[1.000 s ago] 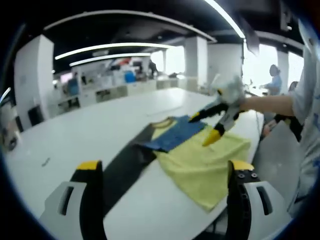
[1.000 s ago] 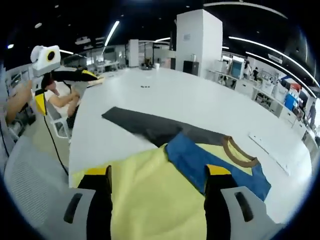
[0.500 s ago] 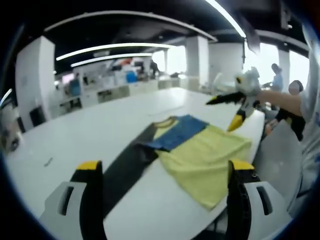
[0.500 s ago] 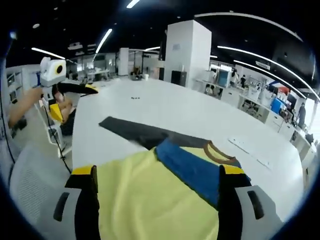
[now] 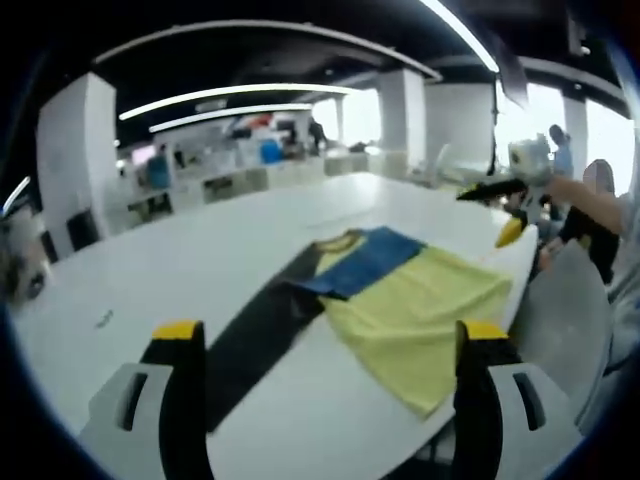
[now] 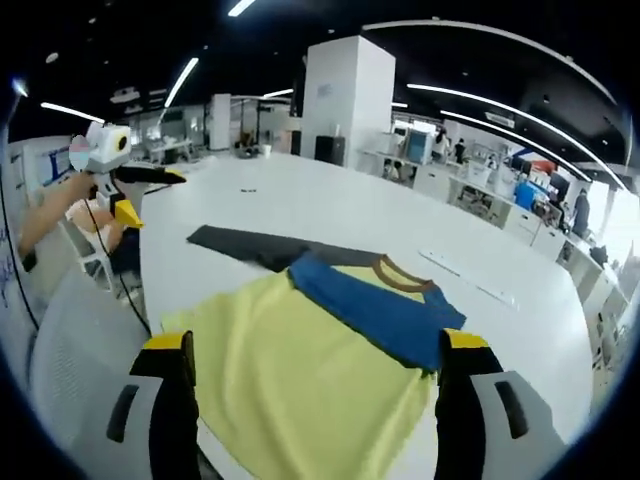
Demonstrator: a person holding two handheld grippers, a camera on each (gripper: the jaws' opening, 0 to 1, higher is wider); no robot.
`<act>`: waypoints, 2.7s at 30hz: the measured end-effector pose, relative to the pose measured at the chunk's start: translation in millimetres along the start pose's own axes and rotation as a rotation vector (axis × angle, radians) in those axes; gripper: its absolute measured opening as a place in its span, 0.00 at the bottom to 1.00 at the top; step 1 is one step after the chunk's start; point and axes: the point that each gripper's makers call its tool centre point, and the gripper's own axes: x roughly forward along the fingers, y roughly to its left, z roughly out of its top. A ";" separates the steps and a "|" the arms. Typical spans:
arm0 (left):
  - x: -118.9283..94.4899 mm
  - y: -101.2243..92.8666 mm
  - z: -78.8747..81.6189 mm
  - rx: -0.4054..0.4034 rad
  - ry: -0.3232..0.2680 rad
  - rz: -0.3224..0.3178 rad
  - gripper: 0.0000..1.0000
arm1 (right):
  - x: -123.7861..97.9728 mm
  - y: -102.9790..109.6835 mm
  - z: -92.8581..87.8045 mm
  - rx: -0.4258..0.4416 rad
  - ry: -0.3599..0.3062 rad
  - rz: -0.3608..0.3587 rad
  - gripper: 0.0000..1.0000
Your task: Fold the garment on the visible template until the final outline fits inside the template.
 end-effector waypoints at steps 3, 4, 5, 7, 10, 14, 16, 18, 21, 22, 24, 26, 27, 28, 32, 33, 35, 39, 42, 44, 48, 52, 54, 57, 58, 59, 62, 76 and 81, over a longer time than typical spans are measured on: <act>-2.9 7.8 -3.9 0.002 0.005 0.031 1.00 | -18.8 -6.4 -2.8 -0.002 -0.001 -0.042 1.00; -4.3 12.1 -6.0 -0.006 0.008 0.046 1.00 | -23.9 -8.0 -3.3 0.000 -0.004 -0.052 1.00; -4.9 14.8 -7.9 -0.010 0.011 0.051 1.00 | -28.4 -9.4 -3.8 0.003 -0.005 -0.062 1.00; -5.9 20.7 -12.3 -0.019 0.016 0.057 1.00 | -38.5 -11.4 -5.5 0.017 -0.009 -0.078 1.00; -6.8 31.1 -20.9 -0.034 0.036 0.072 0.99 | -50.5 -14.7 -7.6 0.031 -0.018 -0.107 1.00; -8.0 52.6 -34.6 -0.068 0.053 0.112 0.96 | -61.0 -19.9 -10.4 0.043 -0.024 -0.142 1.00; -9.7 64.4 -40.5 -0.105 0.058 0.134 0.89 | -63.0 -23.0 -14.2 0.042 -0.015 -0.156 1.00; -10.9 74.1 -43.8 -0.107 0.056 0.153 0.84 | -64.2 -25.4 -18.1 0.036 -0.001 -0.169 1.00; -13.2 89.3 -51.8 -0.120 0.076 0.177 0.74 | -65.7 -26.3 -23.1 0.042 0.012 -0.177 1.00; -13.2 96.1 -54.5 -0.125 0.080 0.185 0.71 | -66.6 -25.7 -24.2 0.050 0.012 -0.179 1.00; -11.5 105.2 -59.4 -0.140 0.093 0.194 0.64 | -67.0 -24.1 -25.3 0.064 0.008 -0.177 1.00; -9.5 110.2 -64.7 -0.147 0.113 0.194 0.54 | -67.1 -23.5 -26.8 0.064 0.013 -0.180 1.00; -7.4 115.3 -68.8 -0.150 0.128 0.195 0.51 | -67.3 -23.7 -27.4 0.064 0.015 -0.181 1.00; -5.4 120.7 -73.3 -0.156 0.142 0.196 0.47 | -67.7 -23.9 -27.4 0.066 0.015 -0.182 1.00; -1.0 141.2 -86.5 -0.176 0.185 0.217 0.33 | -69.8 -25.5 -23.9 0.065 0.009 -0.196 1.00; -0.3 149.8 -90.9 -0.174 0.200 0.234 0.29 | -70.4 -26.3 -23.4 0.062 0.010 -0.201 1.00; 0.4 162.4 -98.7 -0.168 0.234 0.256 0.21 | -70.9 -26.6 -23.6 0.062 0.014 -0.206 1.00; 5.1 174.3 -105.0 -0.211 0.240 0.254 0.19 | -70.6 -25.7 -25.6 0.064 0.026 -0.212 1.00; 9.6 184.3 -121.1 -0.221 0.297 0.258 0.19 | -69.7 -23.9 -26.9 0.068 0.034 -0.214 1.00; 14.0 187.9 -131.3 -0.231 0.322 0.253 0.19 | -68.8 -22.6 -27.1 0.068 0.038 -0.216 1.00; 20.1 192.8 -142.6 -0.251 0.344 0.252 0.20 | -67.2 -21.0 -27.1 0.070 0.048 -0.219 1.00; 23.8 199.9 -148.2 -0.232 0.367 0.266 0.20 | -64.8 -18.3 -25.7 0.069 0.054 -0.219 1.00; 24.9 205.6 -150.7 -0.215 0.382 0.272 0.19 | -63.8 -17.3 -25.8 0.069 0.058 -0.219 1.00; 27.4 212.7 -152.3 -0.218 0.386 0.271 0.18 | -62.7 -15.8 -25.4 0.074 0.060 -0.219 1.00; 29.0 214.9 -153.6 -0.220 0.388 0.270 0.18 | -62.1 -15.2 -25.5 0.075 0.062 -0.219 1.00; 29.8 216.0 -154.6 -0.221 0.393 0.268 0.18 | -61.8 -14.9 -25.6 0.074 0.065 -0.220 1.00; 33.7 218.1 -159.4 -0.225 0.411 0.261 0.18 | -61.2 -13.2 -25.6 0.077 0.070 -0.218 1.00; 41.4 221.1 -174.6 -0.245 0.461 0.238 0.19 | -61.4 -12.9 -26.0 0.078 0.084 -0.228 1.00; 40.9 222.2 -173.8 -0.257 0.451 0.248 0.16 | -61.0 -14.2 -23.2 0.073 0.079 -0.230 0.98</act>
